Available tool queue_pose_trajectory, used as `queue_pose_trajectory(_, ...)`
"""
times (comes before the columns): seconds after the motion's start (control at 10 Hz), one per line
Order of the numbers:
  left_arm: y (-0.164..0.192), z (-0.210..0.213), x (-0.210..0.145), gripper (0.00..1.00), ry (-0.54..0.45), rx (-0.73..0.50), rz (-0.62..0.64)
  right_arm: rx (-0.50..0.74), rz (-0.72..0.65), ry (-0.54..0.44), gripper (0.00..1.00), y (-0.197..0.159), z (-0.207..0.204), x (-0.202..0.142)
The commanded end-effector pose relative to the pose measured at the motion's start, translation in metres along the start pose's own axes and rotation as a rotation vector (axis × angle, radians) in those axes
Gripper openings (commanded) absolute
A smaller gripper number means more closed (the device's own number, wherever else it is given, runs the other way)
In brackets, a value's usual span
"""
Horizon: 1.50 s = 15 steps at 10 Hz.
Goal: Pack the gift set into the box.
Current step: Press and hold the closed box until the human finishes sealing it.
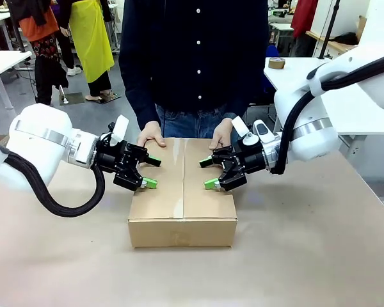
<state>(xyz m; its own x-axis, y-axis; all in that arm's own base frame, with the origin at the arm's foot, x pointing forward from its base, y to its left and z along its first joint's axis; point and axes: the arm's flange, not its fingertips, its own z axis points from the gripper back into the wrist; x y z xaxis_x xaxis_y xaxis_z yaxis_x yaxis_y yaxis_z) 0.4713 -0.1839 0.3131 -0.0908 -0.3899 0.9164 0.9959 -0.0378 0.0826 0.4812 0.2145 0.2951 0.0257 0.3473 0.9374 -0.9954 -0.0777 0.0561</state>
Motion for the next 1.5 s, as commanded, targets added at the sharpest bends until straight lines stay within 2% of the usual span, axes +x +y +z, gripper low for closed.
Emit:
queue_pose_trajectory(0.0,0.0031,-0.0070,-0.0049,1.00,0.054,-0.052,0.031,-0.001,-0.020,0.119,1.00,-0.0072,-0.0034,-0.0086)
queue_pose_trajectory(0.1,0.0052,-0.0072,-0.0059,1.00,0.051,-0.062,0.088,0.000,0.000,0.000,1.00,0.0000,0.0000,0.0000)
queue_pose_trajectory(0.2,0.0023,-0.0008,0.0009,1.00,0.011,-0.014,0.015,0.000,0.000,0.000,1.00,0.0000,0.0000,0.0000)
queue_pose_trajectory(1.4,0.0023,-0.0008,0.0009,1.00,0.011,-0.014,0.015,0.000,0.000,0.000,1.00,0.0000,0.0000,0.0000)
